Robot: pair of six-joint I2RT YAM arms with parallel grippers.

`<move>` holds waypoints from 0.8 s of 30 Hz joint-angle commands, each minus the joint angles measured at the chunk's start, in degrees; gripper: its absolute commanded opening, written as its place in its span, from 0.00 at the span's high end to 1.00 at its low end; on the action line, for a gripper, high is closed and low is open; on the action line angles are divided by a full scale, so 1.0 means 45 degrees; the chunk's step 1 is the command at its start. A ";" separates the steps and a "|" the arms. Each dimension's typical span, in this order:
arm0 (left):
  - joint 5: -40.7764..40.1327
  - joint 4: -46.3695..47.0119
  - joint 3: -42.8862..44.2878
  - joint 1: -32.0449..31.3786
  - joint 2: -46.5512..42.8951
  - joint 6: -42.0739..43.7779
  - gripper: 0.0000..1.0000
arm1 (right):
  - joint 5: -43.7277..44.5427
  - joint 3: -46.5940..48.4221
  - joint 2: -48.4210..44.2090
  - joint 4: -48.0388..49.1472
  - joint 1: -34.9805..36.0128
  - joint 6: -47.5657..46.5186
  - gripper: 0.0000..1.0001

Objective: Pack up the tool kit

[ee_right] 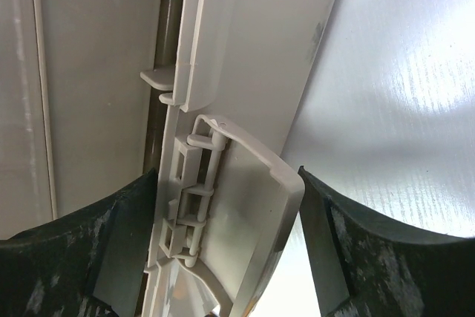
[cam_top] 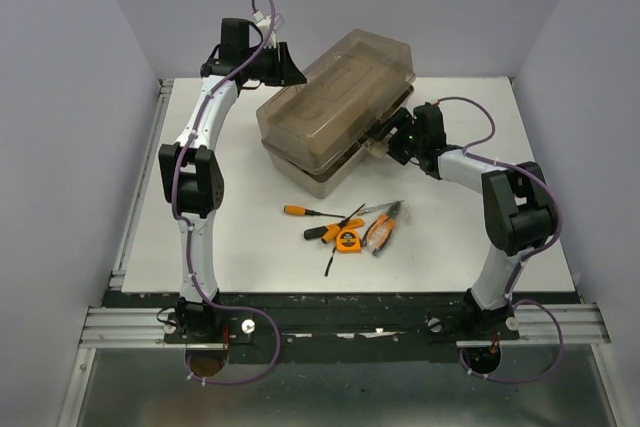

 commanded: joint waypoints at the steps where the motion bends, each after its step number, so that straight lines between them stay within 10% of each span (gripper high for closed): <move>1: -0.0774 -0.0800 -0.0164 0.1008 0.0798 0.0260 0.70 | 0.0623 -0.0168 0.0512 -0.0576 -0.0116 -0.0051 0.19; 24: 0.0340 -0.0272 -0.0594 0.2707 0.1404 0.0827 0.68 | 0.1404 0.0652 0.0552 -0.1728 -0.0233 -0.1066 0.18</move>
